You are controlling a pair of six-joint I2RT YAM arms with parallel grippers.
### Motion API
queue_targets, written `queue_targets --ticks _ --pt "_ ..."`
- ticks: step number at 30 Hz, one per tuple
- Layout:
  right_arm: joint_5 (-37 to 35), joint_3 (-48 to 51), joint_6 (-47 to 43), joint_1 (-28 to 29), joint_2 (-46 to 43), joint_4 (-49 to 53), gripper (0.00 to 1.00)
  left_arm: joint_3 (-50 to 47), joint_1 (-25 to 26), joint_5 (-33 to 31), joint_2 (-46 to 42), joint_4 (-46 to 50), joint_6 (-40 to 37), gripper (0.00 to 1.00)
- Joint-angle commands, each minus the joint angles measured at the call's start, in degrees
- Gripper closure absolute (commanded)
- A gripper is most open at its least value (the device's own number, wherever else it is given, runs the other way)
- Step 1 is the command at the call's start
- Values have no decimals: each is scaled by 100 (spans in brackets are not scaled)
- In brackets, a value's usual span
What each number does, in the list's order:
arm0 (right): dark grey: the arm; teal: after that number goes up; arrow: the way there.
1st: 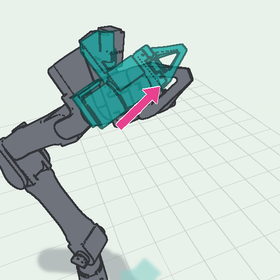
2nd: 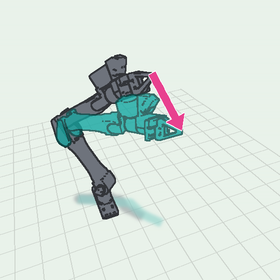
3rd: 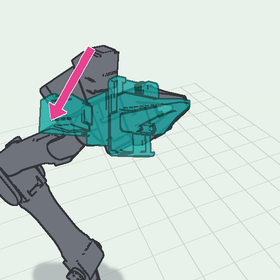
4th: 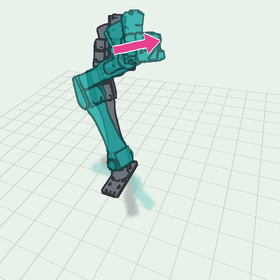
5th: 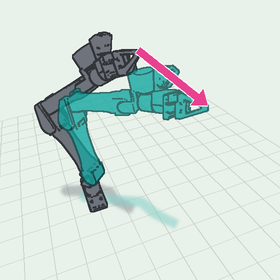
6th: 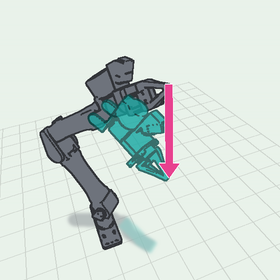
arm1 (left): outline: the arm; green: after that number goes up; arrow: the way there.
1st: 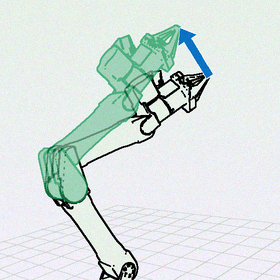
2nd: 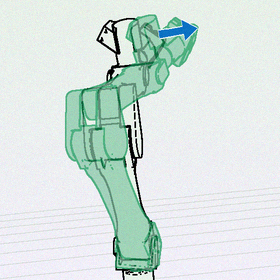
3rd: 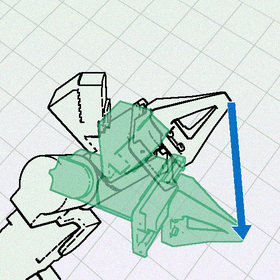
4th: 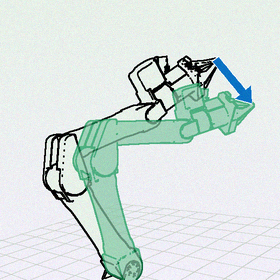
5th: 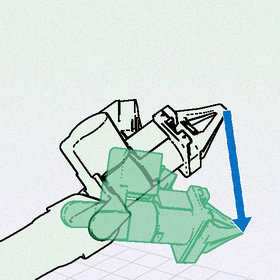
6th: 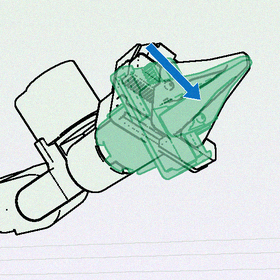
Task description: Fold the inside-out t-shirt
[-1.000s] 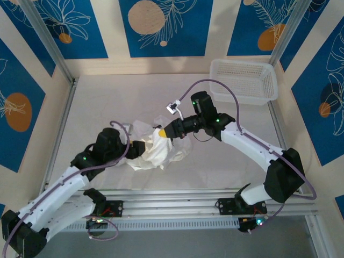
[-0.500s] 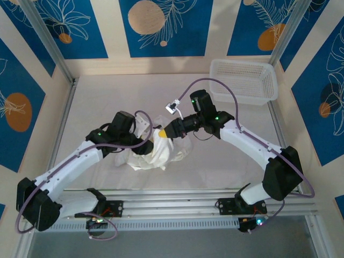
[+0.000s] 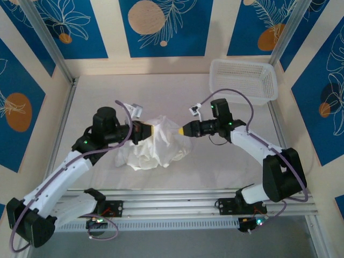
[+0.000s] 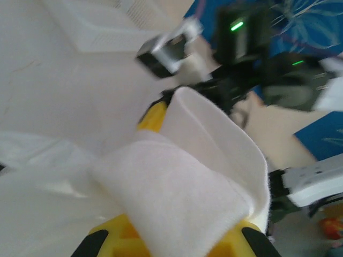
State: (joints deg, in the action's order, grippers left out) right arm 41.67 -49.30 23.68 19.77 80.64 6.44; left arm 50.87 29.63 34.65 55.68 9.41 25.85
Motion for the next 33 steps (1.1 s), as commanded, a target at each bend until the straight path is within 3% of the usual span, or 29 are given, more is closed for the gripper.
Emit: queue_targets --ticks 1,4,8,10,13,17,20,26,29,33 --pt "-457 51 132 -2 -528 -392 67 -142 -51 446 -174 -478 619 100" --pt "-1213 27 422 124 -1192 -224 63 -228 -62 262 -149 -334 581 100" --pt "-2974 -605 1718 943 -1759 1005 63 -249 -68 55 -10 -266 571 100" --pt "-3156 -841 2473 1307 -1759 1362 62 -262 -70 8 63 -294 577 100" --pt "-3420 -1029 3133 1800 -1723 1719 49 -254 -71 -63 183 -274 548 100" --pt "-4506 -1072 2065 2552 -1697 2075 37 -301 -72 -20 250 -362 584 100" --pt "-4912 -1056 929 2671 -1545 2103 36 -315 -71 -13 242 -351 564 100" --pt "-4718 -958 -850 2616 -1100 1333 38 -315 -71 24 251 -309 513 100" --pt "-4125 -1078 -874 2411 -746 1164 40 -315 -71 29 243 -304 509 100" --pt "-3473 -1255 -519 2253 -419 1285 55 -339 -73 -173 137 -246 505 100"
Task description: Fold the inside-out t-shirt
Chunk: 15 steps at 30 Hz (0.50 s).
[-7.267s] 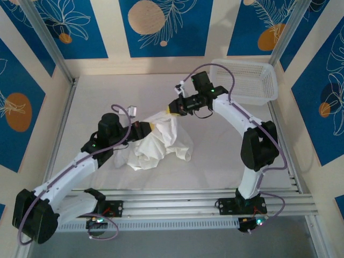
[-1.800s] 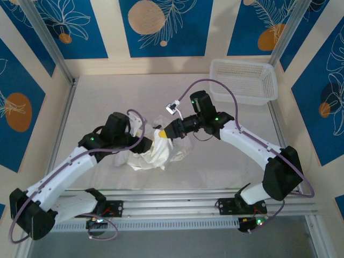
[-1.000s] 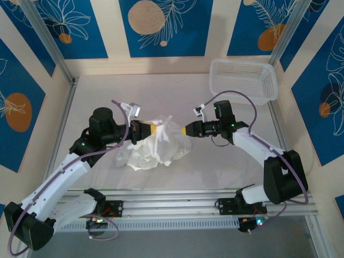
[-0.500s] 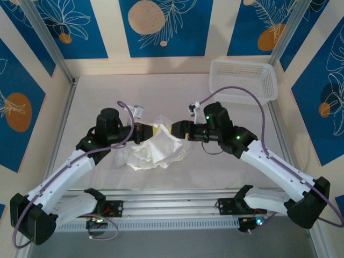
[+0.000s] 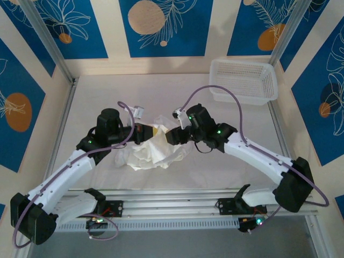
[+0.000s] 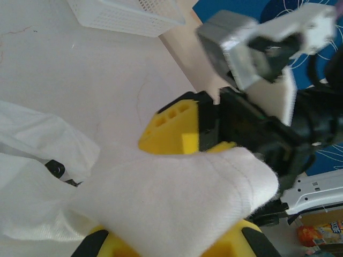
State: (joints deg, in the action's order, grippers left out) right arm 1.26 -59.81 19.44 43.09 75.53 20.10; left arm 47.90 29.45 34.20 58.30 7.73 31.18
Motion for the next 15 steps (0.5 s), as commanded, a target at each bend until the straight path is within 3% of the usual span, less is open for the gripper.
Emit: queue_targets --ticks 1,3,5,7,11,15 --pt "642 -175 -21 -102 94 -60 64 -82 -54 -229 -184 -84 -19 100" --pt "915 -117 135 -207 15 -5 86 -169 -69 -387 -264 -104 -5 100" --pt "1311 -14 390 -343 -225 -82 100 -165 -95 -553 -247 82 -65 100" --pt "1612 188 662 -422 -505 -367 100 -63 -98 -652 -152 417 -286 99" --pt "1925 577 1066 -459 -809 -779 100 375 -115 -976 -104 1233 -952 69" --pt "1952 468 1020 -460 -758 -628 100 983 -115 -1076 -256 1962 -1788 49"
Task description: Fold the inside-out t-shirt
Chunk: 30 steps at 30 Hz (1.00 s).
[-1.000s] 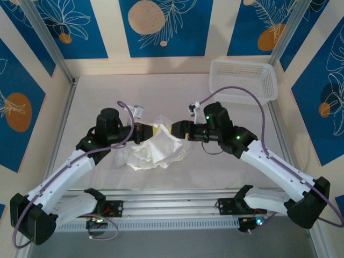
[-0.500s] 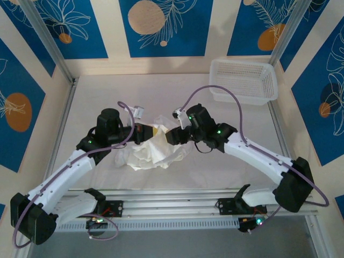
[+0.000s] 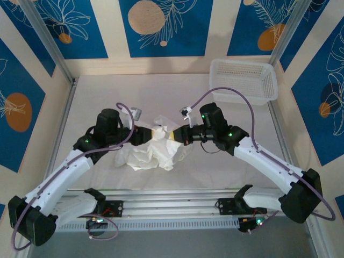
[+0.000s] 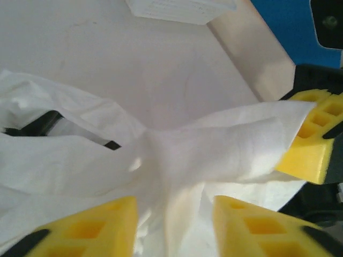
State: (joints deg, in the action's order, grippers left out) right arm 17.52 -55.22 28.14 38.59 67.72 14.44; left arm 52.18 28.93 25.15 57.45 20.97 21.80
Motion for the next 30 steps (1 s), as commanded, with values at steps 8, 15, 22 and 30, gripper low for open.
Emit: queue_targets --ticks 8,15,22,30 --pt "503 -346 -63 0 305 232 100 1551 -7 1392 496 1308 -1785 29" --pt "625 -530 -44 0 321 314 100 1566 232 1310 1305 801 -1429 21" --pt "929 -669 -53 17 218 329 100 1378 333 407 1772 530 -1070 40" --pt "445 -692 -142 -36 55 647 100 975 198 -856 1359 864 -888 60"
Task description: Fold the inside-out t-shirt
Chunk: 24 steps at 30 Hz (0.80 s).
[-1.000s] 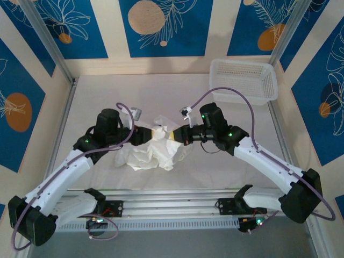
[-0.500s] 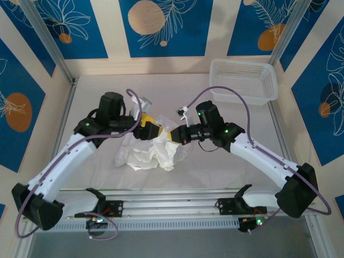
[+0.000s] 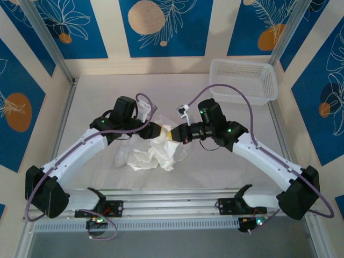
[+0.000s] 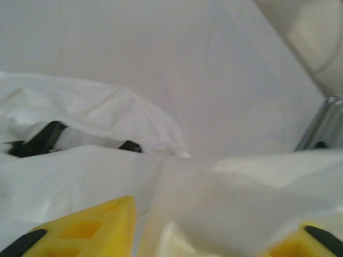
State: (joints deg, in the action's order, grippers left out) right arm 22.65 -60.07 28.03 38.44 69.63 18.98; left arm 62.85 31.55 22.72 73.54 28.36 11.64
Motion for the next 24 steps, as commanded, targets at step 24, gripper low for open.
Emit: queue_targets --ticks 24 --pt "134 -215 -118 76 -8 204 100 277 -246 185 329 -238 483 31"
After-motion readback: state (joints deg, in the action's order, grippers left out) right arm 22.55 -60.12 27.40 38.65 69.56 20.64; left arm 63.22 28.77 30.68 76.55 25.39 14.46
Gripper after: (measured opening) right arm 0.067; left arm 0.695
